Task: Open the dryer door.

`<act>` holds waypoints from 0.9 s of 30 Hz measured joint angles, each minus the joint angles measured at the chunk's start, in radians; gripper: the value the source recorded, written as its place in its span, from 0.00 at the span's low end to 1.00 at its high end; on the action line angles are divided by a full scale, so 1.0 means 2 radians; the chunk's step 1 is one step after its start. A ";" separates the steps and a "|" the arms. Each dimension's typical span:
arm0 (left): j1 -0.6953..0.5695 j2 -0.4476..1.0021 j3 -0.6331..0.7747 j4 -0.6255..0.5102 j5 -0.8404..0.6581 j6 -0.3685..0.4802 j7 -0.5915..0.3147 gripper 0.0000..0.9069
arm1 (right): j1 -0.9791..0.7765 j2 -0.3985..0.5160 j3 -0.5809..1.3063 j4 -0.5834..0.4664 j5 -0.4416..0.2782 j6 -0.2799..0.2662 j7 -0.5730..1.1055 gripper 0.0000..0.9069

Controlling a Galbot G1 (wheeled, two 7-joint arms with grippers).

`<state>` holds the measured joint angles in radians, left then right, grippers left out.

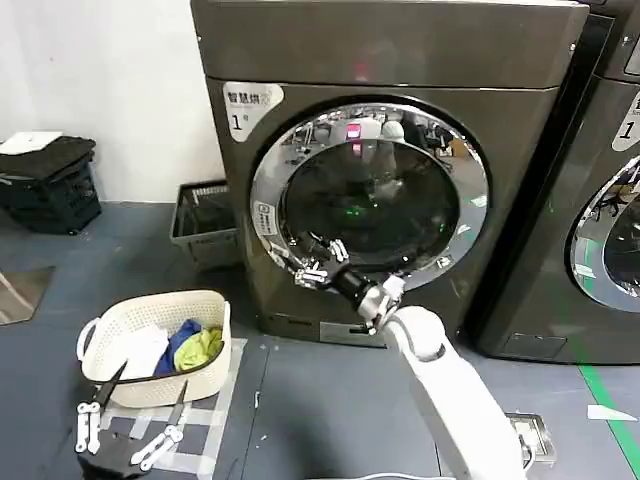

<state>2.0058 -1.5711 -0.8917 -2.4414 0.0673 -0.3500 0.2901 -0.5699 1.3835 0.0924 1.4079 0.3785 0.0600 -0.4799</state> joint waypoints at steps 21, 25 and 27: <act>0.001 -0.004 0.004 0.002 0.003 -0.005 -0.001 1.00 | 0.031 0.041 -0.005 -0.045 -0.029 -0.003 0.023 1.00; 0.001 -0.005 0.005 0.004 0.004 -0.006 -0.002 1.00 | 0.036 0.049 -0.006 -0.055 -0.032 -0.003 0.022 1.00; 0.001 -0.005 0.005 0.006 0.004 -0.006 -0.002 1.00 | 0.040 0.055 -0.004 -0.061 -0.034 -0.003 0.021 1.00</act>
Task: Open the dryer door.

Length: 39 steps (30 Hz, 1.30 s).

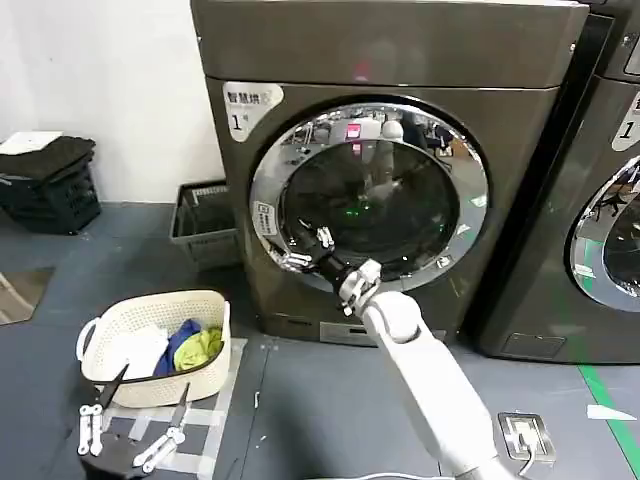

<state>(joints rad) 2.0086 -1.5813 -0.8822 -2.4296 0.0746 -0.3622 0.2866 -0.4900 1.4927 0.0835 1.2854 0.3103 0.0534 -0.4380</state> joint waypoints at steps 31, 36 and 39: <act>0.002 -0.001 -0.001 0.002 0.002 -0.004 0.000 1.00 | 0.065 0.035 -0.006 -0.099 -0.001 0.019 -0.063 1.00; 0.003 0.000 -0.001 0.002 0.002 -0.004 0.000 1.00 | 0.069 0.034 -0.012 -0.102 0.010 0.022 -0.080 1.00; 0.003 0.000 -0.002 0.002 0.002 -0.004 0.000 1.00 | 0.069 0.032 -0.014 -0.102 0.016 0.030 -0.091 1.00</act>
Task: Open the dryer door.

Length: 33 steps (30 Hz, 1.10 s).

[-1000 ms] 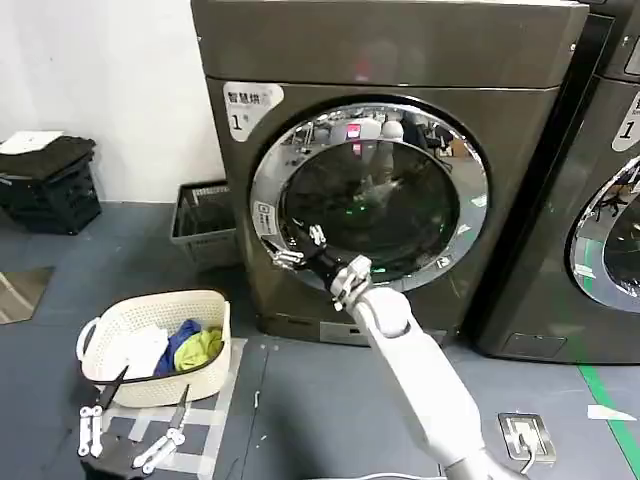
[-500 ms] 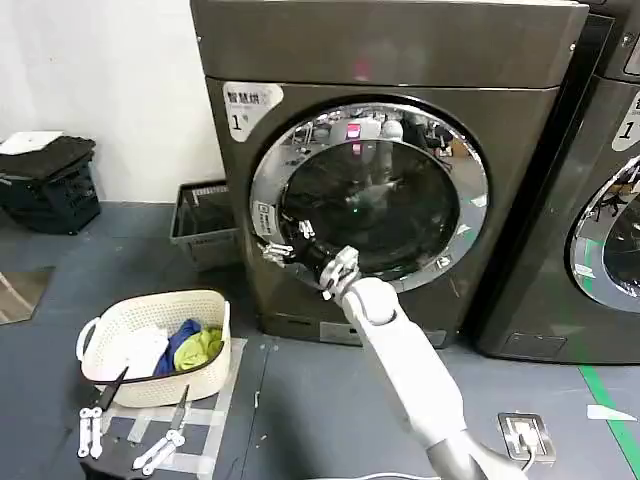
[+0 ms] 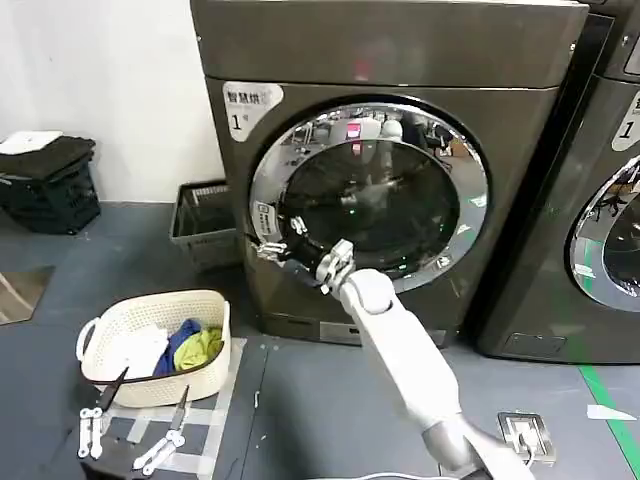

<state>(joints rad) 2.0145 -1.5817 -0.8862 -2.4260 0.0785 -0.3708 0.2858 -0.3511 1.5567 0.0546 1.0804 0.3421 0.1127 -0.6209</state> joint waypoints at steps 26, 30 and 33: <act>-0.010 0.012 -0.011 0.008 -0.015 0.007 0.007 1.00 | -0.055 -0.082 -0.033 0.110 0.079 0.003 -0.118 1.00; -0.014 0.018 -0.013 0.010 -0.017 0.011 0.009 1.00 | -0.059 -0.093 -0.036 0.121 0.100 0.010 -0.140 1.00; -0.016 0.021 -0.015 0.011 -0.018 0.012 0.010 1.00 | -0.060 -0.102 -0.034 0.123 0.122 0.024 -0.171 1.00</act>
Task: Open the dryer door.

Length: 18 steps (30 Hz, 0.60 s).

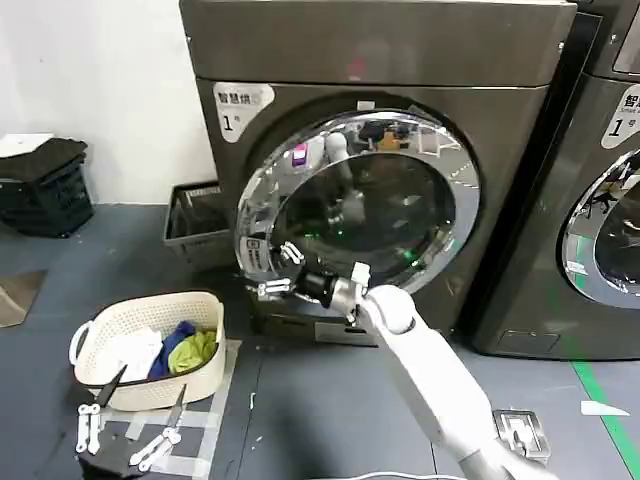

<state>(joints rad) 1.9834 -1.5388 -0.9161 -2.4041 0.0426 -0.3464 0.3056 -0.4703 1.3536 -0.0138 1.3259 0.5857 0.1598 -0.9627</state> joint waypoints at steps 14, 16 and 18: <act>-0.013 0.015 -0.008 0.001 -0.007 0.006 0.011 1.00 | -0.020 -0.035 0.020 0.023 0.081 -0.006 -0.131 1.00; -0.017 0.018 -0.008 0.001 -0.007 0.011 0.012 1.00 | -0.024 -0.040 0.022 0.030 0.085 -0.007 -0.137 1.00; -0.023 0.023 -0.008 0.002 -0.010 0.018 0.012 1.00 | -0.027 -0.046 0.026 0.036 0.087 -0.009 -0.146 1.00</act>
<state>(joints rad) 1.9375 -1.4923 -0.9327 -2.4001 0.0218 -0.3096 0.3303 -0.5248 1.2624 0.0372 1.3972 0.7592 0.1419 -1.2552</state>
